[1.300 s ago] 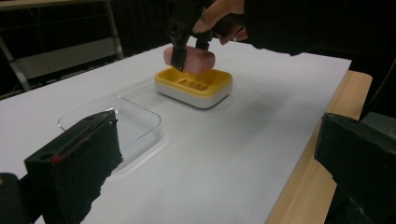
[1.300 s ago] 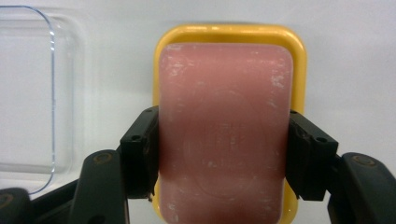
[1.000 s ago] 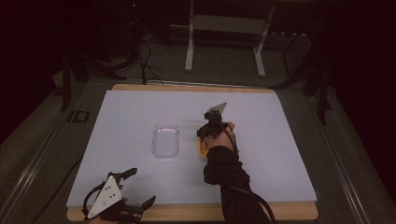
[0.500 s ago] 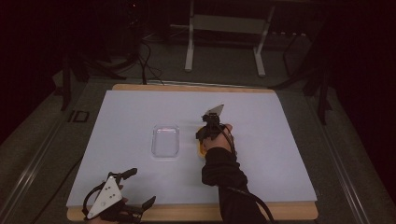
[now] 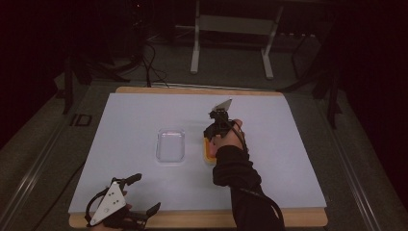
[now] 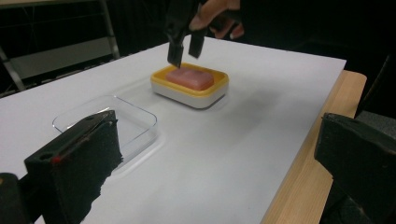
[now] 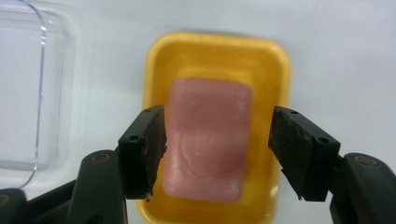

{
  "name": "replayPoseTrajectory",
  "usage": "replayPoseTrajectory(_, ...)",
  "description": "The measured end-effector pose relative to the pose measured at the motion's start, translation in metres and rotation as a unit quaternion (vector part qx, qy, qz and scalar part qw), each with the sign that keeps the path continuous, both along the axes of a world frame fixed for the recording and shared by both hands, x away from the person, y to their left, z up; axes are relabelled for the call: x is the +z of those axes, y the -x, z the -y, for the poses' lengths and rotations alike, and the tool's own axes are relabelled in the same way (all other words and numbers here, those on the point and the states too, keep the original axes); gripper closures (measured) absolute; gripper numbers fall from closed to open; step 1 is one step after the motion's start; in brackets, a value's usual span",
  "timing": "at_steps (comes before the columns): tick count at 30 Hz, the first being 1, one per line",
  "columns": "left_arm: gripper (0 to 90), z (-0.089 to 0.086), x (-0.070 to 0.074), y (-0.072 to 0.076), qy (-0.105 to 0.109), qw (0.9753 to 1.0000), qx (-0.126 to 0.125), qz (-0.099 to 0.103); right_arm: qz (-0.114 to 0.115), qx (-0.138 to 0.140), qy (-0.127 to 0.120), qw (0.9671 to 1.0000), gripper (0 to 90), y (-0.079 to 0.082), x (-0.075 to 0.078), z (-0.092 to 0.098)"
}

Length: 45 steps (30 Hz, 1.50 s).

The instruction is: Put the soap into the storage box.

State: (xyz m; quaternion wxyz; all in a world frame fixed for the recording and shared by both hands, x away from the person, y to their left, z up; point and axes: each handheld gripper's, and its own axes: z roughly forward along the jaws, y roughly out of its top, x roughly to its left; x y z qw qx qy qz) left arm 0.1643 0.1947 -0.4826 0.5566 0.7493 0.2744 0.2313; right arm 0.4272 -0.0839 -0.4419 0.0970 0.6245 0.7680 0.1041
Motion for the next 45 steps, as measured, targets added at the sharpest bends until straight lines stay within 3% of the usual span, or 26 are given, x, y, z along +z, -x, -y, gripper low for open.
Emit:
replayPoseTrajectory(3, 0.7, 0.0, 0.0, 0.0, 0.0, 1.0, -0.001, 0.001, 0.009, 0.043, 0.007, 0.999, 35.6, 0.0, 0.008, 0.004)
replayPoseTrajectory(6, 0.8, 0.0, 0.0, 0.0, 0.0, 1.0, -0.001, 0.0, 0.003, 0.083, -0.001, 0.9965, 36.5, 0.0, 0.01, 0.014)
replayPoseTrajectory(11, 0.8, 0.001, -0.001, -0.001, -0.002, 1.0, -0.001, -0.002, 0.0, 0.121, -0.001, 0.9926, 37.4, 0.0, 0.006, 0.031)
replayPoseTrajectory(12, 0.8, 0.001, -0.001, -0.001, -0.003, 1.0, -0.002, -0.002, 0.008, 0.137, -0.003, 0.9906, 37.4, 0.001, 0.006, 0.036)
replayPoseTrajectory(13, 0.7, 0.001, -0.001, -0.001, -0.002, 1.0, -0.002, -0.003, 0.012, 0.171, -0.008, 0.9851, 32.4, 0.003, 0.005, 0.041)
replayPoseTrajectory(15, 0.8, 0.001, -0.001, -0.001, -0.002, 1.0, -0.002, -0.002, 0.026, 0.212, -0.025, 0.9767, 29.5, 0.005, 0.004, 0.049)
replayPoseTrajectory(18, 0.8, 0.0, -0.001, -0.001, -0.003, 1.0, -0.002, -0.003, 0.03, 0.229, -0.045, 0.9719, 26.5, 0.008, 0.004, 0.058)
replayPoseTrajectory(20, 0.8, 0.0, -0.001, -0.001, -0.002, 1.0, -0.003, -0.003, 0.027, 0.264, -0.078, 0.9611, 13.6, 0.012, 0.0, 0.069)
replayPoseTrajectory(22, 0.7, 0.0, -0.001, -0.001, -0.002, 1.0, -0.003, -0.004, 0.035, 0.287, -0.085, 0.9534, 12.8, 0.016, -0.003, 0.076)
replayPoseTrajectory(23, 0.7, 0.001, -0.001, -0.001, -0.002, 1.0, -0.002, -0.003, 0.045, 0.289, -0.084, 0.9524, 13.2, 0.018, -0.005, 0.079)
replayPoseTrajectory(26, 0.7, 0.001, -0.001, -0.001, -0.002, 1.0, -0.004, -0.004, 0.062, 0.307, -0.097, 0.9447, 11.1, 0.024, -0.01, 0.087)
replayPoseTrajectory(28, 0.7, 0.001, -0.001, -0.001, -0.002, 1.0, -0.005, -0.004, 0.084, 0.328, -0.104, 0.9353, 11.1, 0.029, -0.012, 0.092)
replayPoseTrajectory(31, 0.7, 0.002, -0.002, -0.002, -0.002, 1.0, -0.004, -0.005, 0.096, 0.336, -0.122, 0.929, 11.3, 0.034, -0.014, 0.098)
replayPoseTrajectory(35, 0.7, 0.002, -0.002, -0.001, -0.002, 1.0, -0.004, -0.004, 0.121, 0.328, -0.139, 0.9266, 12.5, 0.042, -0.016, 0.107)
replayPoseTrajectory(39, 0.7, 0.002, -0.002, -0.001, -0.005, 1.0, -0.004, -0.004, 0.139, 0.326, -0.131, 0.9257, 12.8, 0.053, -0.016, 0.114)
replayPoseTrajectory(41, 0.7, 0.002, -0.002, -0.001, -0.006, 1.0, -0.004, -0.005, 0.154, 0.33, -0.128, 0.9226, 13.1, 0.059, -0.016, 0.119)
replayPoseTrajectory(45, 0.7, 0.003, -0.002, -0.001, -0.007, 1.0, -0.004, -0.004, 0.166, 0.32, -0.142, 0.9217, 13.3, 0.068, -0.016, 0.129)
